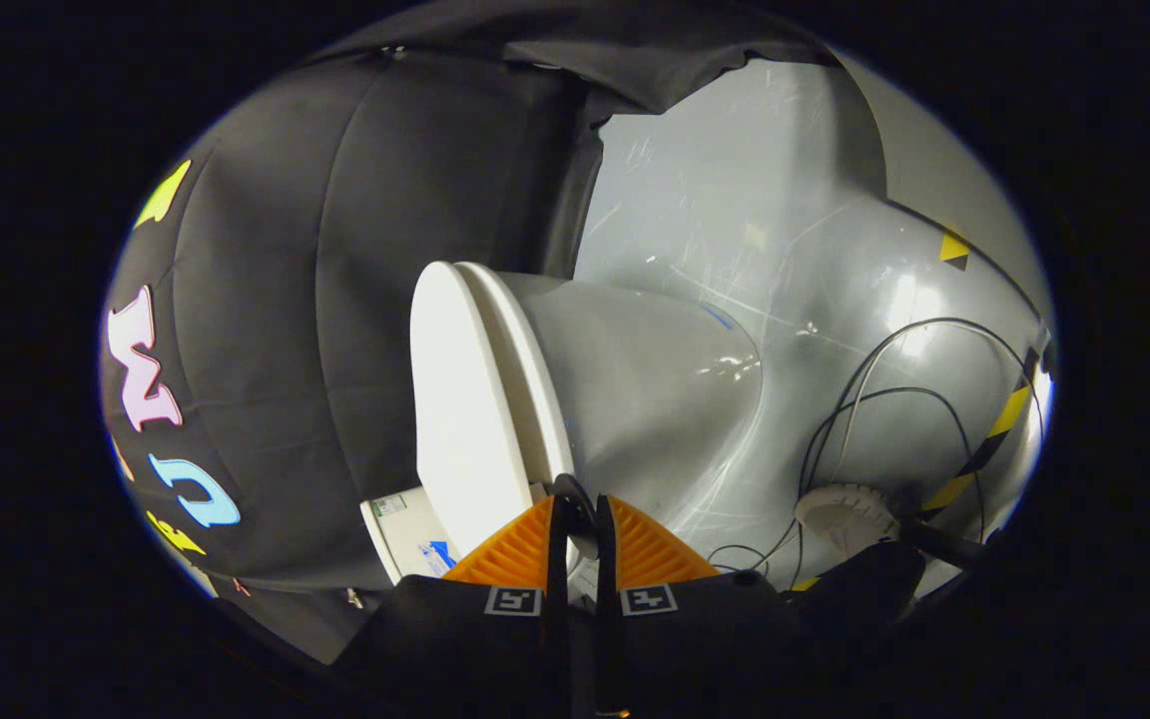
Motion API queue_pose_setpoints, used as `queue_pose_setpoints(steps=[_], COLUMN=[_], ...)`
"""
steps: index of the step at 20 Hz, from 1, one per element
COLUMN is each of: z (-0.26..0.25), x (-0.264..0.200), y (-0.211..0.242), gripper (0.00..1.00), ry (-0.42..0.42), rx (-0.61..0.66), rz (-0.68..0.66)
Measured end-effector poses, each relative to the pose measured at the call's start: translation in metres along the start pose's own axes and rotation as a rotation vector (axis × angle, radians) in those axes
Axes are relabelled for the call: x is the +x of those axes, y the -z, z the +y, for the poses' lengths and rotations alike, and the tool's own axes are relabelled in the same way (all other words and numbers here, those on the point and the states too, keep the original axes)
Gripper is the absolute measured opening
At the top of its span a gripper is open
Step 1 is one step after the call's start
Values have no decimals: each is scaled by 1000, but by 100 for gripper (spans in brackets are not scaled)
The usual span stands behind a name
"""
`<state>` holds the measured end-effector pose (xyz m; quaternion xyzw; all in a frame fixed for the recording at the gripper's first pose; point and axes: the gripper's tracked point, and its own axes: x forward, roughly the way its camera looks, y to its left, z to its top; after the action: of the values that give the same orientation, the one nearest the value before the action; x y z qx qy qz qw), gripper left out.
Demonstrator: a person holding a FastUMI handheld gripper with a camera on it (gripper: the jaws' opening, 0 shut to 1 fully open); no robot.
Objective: Open the toilet lid.
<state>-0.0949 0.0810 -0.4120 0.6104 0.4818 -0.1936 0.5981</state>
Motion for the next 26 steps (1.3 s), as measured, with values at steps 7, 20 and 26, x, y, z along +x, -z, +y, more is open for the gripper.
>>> queue_pose_setpoints(steps=[7, 20, 26], z=[5, 36, 82], x=[-4, -22, -54], y=[-1, 4, 24], gripper=[14, 5, 5], ry=[30, -6, -93], rx=[-191, -391, -526], rz=[-15, -108, -143])
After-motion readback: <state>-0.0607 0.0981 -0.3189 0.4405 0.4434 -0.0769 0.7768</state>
